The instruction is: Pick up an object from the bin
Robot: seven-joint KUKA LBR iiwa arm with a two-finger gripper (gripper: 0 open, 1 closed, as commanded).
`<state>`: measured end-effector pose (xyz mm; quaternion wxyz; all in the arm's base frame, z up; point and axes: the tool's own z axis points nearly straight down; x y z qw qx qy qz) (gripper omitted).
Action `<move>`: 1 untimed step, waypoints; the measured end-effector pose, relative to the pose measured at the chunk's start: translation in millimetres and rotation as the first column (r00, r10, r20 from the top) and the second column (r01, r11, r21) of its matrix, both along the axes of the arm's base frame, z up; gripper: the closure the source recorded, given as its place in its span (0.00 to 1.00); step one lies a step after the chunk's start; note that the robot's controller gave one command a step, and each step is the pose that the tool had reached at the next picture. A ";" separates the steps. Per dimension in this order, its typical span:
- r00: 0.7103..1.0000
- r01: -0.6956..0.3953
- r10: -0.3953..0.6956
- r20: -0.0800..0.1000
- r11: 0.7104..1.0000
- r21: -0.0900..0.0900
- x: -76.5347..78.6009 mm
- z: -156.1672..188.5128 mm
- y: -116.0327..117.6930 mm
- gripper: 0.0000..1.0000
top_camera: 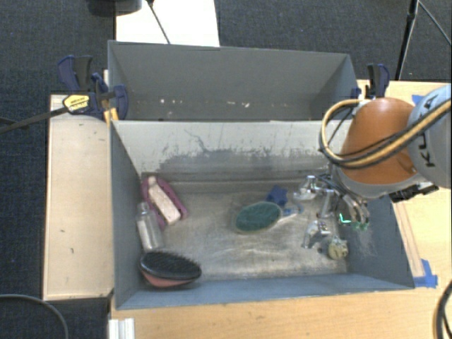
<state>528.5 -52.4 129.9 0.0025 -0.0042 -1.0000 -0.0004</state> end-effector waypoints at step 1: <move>0.998 0.056 -0.056 0.010 0.998 -0.002 27.6 -35.1 38.5 0.00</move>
Offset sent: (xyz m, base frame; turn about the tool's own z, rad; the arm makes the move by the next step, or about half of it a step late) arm 0.0407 0.0636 -0.0599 0.0735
